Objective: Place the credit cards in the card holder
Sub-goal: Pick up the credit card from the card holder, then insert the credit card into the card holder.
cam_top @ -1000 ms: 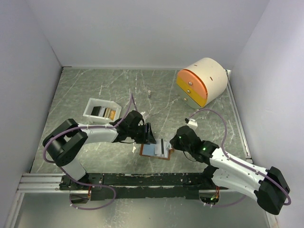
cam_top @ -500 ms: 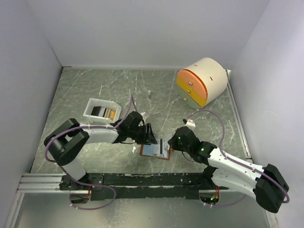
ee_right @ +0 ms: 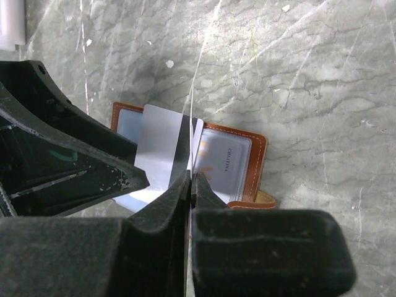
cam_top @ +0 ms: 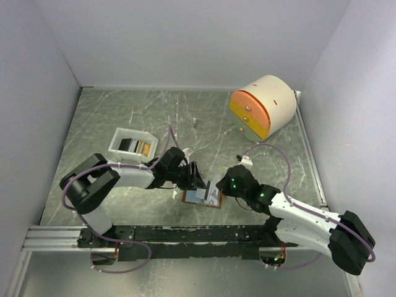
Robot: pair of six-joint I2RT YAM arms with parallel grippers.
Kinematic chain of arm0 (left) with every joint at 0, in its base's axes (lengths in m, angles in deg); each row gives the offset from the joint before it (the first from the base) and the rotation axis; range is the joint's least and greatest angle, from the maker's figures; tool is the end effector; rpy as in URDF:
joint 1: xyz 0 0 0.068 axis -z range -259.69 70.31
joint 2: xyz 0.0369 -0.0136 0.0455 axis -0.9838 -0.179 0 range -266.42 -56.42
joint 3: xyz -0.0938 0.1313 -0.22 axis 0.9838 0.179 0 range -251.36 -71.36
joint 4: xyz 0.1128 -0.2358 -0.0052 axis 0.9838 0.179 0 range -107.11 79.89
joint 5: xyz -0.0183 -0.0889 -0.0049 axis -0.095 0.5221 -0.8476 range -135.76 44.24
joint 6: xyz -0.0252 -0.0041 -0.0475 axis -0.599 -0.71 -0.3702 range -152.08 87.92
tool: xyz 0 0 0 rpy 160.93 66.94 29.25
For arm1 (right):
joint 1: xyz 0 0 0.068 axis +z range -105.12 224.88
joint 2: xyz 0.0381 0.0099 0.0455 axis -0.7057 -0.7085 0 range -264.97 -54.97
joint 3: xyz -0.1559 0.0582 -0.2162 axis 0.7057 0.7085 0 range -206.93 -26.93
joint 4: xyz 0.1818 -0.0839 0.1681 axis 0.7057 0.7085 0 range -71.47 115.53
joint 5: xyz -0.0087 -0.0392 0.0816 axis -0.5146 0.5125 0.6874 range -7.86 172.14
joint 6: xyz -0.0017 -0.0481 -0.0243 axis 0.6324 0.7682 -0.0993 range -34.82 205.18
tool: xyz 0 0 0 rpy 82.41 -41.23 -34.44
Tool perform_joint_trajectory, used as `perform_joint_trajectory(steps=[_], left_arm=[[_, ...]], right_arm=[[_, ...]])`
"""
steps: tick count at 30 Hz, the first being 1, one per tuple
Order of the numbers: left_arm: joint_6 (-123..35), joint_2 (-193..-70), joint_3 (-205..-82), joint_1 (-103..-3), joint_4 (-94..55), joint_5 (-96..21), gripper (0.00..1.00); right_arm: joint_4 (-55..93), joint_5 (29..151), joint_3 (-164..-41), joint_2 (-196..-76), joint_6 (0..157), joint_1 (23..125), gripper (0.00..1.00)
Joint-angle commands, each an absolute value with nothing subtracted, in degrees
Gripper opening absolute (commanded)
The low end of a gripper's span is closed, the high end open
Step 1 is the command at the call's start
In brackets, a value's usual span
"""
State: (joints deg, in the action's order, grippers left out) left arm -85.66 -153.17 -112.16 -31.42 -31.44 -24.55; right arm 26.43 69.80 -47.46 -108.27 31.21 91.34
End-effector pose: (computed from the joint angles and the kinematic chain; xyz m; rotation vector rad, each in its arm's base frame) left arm 0.2019 -0.2459 0.1352 0.0985 2.6220 -1.2205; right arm 0.1317 0.1276 0.1721 0.2705 2.3383 0.6670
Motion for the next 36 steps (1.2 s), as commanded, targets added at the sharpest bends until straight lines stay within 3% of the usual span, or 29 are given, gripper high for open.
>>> perform_joint_trajectory(steps=[1, 7, 15, 25, 36], left_arm=[[-88.1, -154.0, -111.0, -30.7, -36.7, -20.9, 0.57], [-88.2, -154.2, -111.3, -30.6, -36.6, -20.5, 0.48], [-85.4, -151.0, -113.2, -30.6, -28.9, -24.4, 0.07], [-79.0, -138.6, -115.3, -30.7, -3.7, -43.8, 0.07], [-79.1, -134.9, -112.8, -30.8, 0.7, -43.6, 0.07]], right_arm=[[25.2, 69.7, -46.3, -109.2, 31.1, 91.2, 0.00], [24.9, 69.9, -46.3, -109.5, 31.0, 91.2, 0.00], [27.8, 70.2, -47.4, -107.9, 31.6, 91.2, 0.00], [24.0, 76.7, -45.4, -105.2, 27.6, 91.1, 0.00], [13.1, 81.5, -41.8, -111.2, 22.7, 91.0, 0.00]])
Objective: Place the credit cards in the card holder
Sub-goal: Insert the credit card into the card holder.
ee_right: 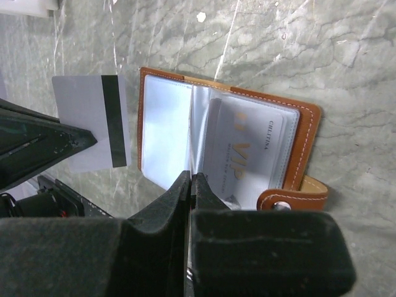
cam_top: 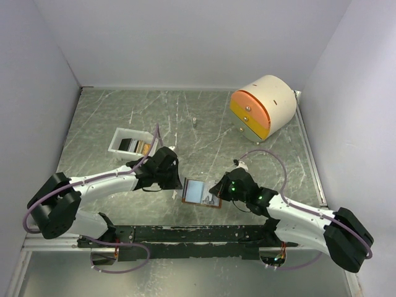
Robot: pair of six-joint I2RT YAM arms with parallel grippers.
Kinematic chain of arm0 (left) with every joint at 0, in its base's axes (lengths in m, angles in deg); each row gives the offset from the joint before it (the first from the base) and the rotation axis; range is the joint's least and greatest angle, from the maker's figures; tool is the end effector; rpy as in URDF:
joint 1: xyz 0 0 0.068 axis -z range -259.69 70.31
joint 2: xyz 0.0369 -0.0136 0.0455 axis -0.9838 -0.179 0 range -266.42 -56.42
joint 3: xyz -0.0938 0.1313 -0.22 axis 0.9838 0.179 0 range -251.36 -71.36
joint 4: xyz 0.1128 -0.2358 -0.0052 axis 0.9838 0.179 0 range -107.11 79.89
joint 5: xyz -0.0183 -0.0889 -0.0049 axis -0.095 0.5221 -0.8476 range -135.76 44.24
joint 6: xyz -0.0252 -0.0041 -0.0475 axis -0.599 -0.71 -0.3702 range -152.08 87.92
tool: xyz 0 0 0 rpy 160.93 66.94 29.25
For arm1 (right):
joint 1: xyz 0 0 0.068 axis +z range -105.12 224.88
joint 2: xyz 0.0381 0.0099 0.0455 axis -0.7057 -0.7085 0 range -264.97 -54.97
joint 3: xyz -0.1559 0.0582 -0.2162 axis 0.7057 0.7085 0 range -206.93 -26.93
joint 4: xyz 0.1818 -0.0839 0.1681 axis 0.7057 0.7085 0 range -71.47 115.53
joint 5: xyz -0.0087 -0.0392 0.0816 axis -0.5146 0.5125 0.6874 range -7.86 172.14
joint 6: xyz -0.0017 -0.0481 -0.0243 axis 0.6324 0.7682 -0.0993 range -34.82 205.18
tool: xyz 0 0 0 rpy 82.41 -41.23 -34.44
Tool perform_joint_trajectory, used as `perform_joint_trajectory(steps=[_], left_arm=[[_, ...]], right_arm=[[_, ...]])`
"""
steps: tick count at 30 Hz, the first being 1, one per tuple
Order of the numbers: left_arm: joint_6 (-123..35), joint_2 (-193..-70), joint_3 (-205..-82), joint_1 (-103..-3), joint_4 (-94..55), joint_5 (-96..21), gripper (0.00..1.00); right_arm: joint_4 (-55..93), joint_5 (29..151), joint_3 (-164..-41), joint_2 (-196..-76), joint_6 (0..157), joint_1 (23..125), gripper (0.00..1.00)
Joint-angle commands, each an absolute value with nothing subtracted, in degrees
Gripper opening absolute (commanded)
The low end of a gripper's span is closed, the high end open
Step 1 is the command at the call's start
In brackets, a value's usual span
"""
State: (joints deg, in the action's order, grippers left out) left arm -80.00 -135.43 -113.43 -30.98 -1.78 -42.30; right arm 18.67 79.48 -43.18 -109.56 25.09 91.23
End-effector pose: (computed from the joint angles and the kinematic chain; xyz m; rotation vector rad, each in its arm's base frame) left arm 0.1755 -0.2032 0.1868 0.0456 2.6528 -0.7304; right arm 0.1269 0.1307 0.1556 0.3162 2.3973 0.9010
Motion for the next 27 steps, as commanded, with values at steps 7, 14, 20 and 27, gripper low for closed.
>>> perform_joint_trajectory(steps=[7, 14, 20, 27], left_arm=[[-79.3, -136.5, -112.3, -30.8, -0.4, -42.6, 0.07], [-78.8, -137.5, -112.0, -30.8, -0.4, -42.0, 0.07], [-79.3, -137.2, -111.2, -30.9, -0.5, -41.0, 0.07], [-81.1, -136.9, -109.4, -30.9, -3.2, -38.9, 0.07]], right_arm=[[10.0, 81.0, -40.3, -112.9, 21.4, 90.7, 0.00], [10.1, 81.5, -40.0, -111.6, 20.2, 90.5, 0.00], [12.9, 79.7, -40.1, -107.8, 19.9, 90.3, 0.00], [12.4, 78.6, -38.8, -108.8, 20.0, 90.1, 0.00]])
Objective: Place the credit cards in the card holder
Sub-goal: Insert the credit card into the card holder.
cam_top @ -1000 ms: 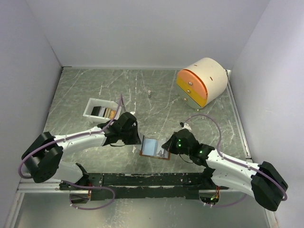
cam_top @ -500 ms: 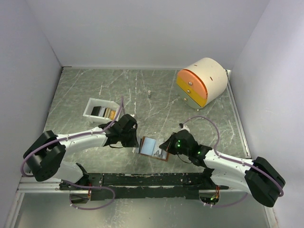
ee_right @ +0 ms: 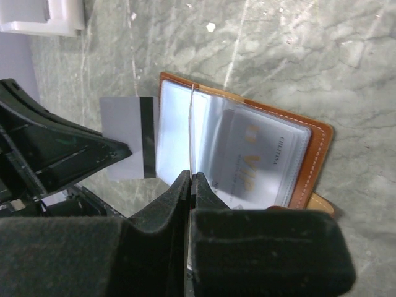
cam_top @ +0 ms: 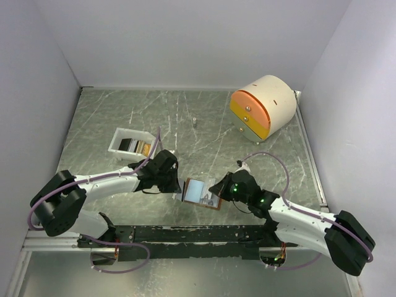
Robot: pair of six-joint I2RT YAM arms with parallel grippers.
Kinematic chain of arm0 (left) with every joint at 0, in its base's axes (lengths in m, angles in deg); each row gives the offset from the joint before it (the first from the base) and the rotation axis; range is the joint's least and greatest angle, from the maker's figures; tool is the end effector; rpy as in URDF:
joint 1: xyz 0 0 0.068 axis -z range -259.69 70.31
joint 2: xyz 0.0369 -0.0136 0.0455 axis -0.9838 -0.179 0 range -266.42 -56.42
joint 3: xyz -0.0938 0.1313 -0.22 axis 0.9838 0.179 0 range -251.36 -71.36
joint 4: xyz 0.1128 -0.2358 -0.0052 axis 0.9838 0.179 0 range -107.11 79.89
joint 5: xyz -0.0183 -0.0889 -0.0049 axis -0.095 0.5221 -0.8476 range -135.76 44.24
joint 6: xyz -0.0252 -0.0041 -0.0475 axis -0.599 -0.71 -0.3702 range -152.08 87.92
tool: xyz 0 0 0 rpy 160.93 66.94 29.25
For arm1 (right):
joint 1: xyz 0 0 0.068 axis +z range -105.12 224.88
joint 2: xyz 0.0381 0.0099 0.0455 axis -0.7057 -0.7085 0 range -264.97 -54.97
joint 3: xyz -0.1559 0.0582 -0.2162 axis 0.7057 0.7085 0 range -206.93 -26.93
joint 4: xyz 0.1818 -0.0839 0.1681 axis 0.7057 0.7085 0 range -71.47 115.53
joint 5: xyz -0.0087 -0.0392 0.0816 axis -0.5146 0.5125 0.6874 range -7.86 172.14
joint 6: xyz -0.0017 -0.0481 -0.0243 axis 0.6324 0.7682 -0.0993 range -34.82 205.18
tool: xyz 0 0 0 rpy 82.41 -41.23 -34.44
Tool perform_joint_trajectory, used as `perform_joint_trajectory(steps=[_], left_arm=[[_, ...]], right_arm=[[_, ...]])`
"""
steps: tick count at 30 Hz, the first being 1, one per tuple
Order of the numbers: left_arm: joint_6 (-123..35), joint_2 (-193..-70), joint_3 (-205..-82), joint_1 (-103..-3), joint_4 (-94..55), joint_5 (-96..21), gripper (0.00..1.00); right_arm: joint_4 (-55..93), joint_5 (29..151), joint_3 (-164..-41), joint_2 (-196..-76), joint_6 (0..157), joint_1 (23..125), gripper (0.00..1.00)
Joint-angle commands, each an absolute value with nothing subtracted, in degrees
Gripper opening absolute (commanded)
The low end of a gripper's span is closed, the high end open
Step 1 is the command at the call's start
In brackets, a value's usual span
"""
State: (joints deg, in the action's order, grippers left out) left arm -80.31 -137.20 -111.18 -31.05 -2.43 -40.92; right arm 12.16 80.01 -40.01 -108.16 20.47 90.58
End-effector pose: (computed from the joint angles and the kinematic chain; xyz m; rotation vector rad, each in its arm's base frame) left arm 0.1719 -0.2000 0.1685 0.0452 2.7185 -0.7052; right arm 0.1259 0.1272 0.1520 0.4131 2.3249 1.0116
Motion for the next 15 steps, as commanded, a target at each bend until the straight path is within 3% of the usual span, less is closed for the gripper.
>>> perform_joint_trajectory(steps=[1, 15], left_arm=[[-81.2, -136.9, -109.3, -30.9, -3.3, -38.8, 0.07], [-83.1, -137.3, -107.9, -30.1, -3.8, -37.4, 0.07]], right_arm=[[12.2, 78.6, -38.7, -109.0, 20.1, 90.1, 0.00], [10.6, 80.2, -36.6, -107.9, 19.6, 87.4, 0.00]])
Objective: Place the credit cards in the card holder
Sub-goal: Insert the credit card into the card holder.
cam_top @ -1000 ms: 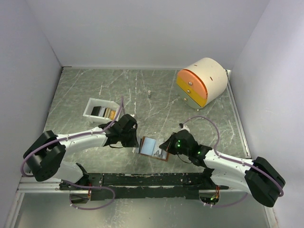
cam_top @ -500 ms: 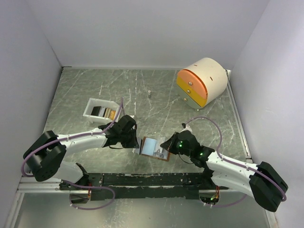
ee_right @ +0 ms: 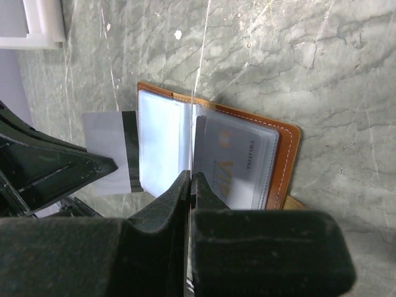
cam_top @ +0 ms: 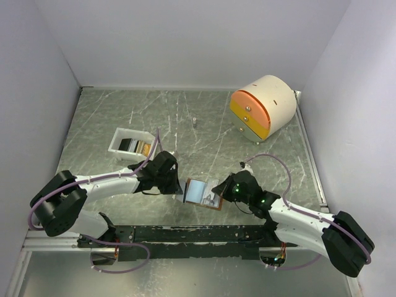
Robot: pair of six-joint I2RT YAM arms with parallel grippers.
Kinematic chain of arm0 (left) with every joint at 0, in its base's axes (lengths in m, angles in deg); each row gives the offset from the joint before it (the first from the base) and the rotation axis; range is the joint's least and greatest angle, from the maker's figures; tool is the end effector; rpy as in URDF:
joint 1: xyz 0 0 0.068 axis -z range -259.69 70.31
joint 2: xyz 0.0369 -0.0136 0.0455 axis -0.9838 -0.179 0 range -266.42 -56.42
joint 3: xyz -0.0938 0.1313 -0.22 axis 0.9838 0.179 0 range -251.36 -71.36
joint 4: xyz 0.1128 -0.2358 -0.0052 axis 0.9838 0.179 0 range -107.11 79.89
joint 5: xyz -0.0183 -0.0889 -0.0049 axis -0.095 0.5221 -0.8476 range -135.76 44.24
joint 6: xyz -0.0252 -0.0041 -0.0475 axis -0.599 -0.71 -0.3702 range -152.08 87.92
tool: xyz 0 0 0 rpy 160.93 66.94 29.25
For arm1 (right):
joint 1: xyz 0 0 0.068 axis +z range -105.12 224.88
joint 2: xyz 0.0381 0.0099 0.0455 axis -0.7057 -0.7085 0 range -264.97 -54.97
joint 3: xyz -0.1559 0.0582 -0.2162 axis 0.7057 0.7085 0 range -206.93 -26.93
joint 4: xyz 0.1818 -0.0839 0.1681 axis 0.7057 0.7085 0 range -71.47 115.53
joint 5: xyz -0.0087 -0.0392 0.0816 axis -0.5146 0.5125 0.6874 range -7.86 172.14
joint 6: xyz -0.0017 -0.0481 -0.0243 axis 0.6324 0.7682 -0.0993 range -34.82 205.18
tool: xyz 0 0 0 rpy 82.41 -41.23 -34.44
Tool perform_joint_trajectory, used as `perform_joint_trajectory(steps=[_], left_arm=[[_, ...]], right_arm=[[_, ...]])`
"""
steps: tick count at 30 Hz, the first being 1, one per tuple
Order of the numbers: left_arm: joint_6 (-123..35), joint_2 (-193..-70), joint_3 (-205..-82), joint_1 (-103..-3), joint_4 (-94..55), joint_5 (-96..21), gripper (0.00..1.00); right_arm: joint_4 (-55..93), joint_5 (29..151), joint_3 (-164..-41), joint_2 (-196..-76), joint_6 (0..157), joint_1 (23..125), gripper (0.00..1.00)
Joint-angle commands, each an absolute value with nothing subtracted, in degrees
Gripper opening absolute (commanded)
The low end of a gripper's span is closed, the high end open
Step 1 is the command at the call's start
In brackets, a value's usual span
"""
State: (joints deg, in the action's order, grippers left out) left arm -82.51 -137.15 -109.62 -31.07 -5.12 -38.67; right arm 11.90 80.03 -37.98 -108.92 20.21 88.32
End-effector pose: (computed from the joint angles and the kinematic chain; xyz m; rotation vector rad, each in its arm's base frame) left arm 0.1699 -0.1997 0.1640 0.0110 2.7267 -0.7744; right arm 0.1267 0.1182 0.1393 0.4692 2.3480 0.9581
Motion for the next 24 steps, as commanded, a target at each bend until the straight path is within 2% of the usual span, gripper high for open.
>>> perform_joint_trajectory(steps=[1, 24], left_arm=[[-83.2, -137.1, -107.7, -30.1, -3.8, -37.5, 0.07], [-82.9, -137.5, -107.5, -29.9, -3.0, -38.4, 0.07]], right_arm=[[10.6, 80.4, -36.6, -107.7, 19.5, 87.3, 0.00], [7.7, 80.8, -35.1, -104.9, 17.9, 87.1, 0.00]])
